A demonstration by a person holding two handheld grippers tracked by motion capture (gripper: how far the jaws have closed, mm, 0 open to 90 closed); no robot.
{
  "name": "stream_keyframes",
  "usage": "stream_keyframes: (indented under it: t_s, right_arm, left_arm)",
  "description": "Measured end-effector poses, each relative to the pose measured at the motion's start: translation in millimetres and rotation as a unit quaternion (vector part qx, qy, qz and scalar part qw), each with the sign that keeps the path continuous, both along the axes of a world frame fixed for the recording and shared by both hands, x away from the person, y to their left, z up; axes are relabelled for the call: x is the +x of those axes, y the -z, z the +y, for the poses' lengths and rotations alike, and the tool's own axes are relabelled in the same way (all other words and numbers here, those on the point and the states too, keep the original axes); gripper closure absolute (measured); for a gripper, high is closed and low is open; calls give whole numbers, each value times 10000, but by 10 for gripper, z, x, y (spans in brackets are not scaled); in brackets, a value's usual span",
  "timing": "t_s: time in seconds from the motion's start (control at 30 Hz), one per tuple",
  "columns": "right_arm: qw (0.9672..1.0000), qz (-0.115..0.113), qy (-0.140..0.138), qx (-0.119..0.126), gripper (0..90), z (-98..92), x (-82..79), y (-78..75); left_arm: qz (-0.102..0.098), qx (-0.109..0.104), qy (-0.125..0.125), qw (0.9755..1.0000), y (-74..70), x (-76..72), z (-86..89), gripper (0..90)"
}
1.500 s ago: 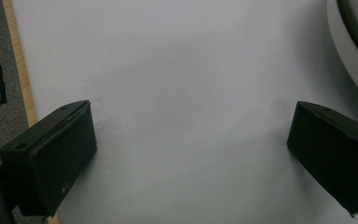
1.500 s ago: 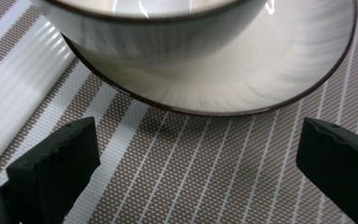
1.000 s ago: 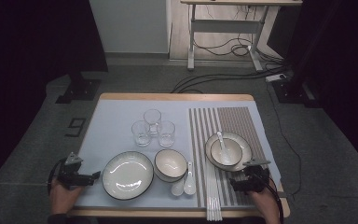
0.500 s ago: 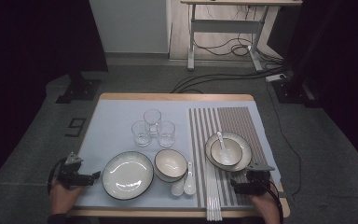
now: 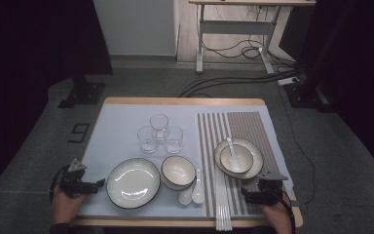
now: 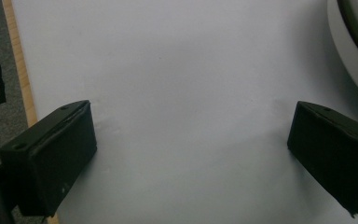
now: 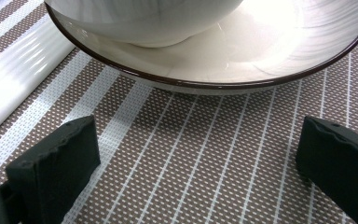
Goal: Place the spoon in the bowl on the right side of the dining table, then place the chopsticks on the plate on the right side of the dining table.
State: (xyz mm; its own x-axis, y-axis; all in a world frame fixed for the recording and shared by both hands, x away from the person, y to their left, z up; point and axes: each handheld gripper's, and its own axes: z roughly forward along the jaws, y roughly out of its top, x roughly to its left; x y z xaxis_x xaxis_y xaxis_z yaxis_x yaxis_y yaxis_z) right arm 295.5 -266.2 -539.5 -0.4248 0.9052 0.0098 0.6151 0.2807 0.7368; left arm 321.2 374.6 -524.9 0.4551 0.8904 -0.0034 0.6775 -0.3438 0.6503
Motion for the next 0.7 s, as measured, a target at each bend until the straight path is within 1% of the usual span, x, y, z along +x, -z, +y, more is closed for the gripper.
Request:
stream_keyframes:
  t_s: [0.13,0.43,0.53,0.7]
  right_arm:
    - [10000,1,0,-8,0,0,2,-2]
    - [9999,96,17,-46,0,11,11,-20]
    - [10000,82,25,-38,0,11,10,-19]
    - [9998,148,129,-88,0,35,3,-39]
  left_arm:
    - [-1,0,0,10000,0,0,0,10]
    - [1,-8,-3,10000,1,1,0,9]
    - [2,-8,-4,10000,1,1,0,9]
    - [3,-9,-3,10000,1,2,0,9]
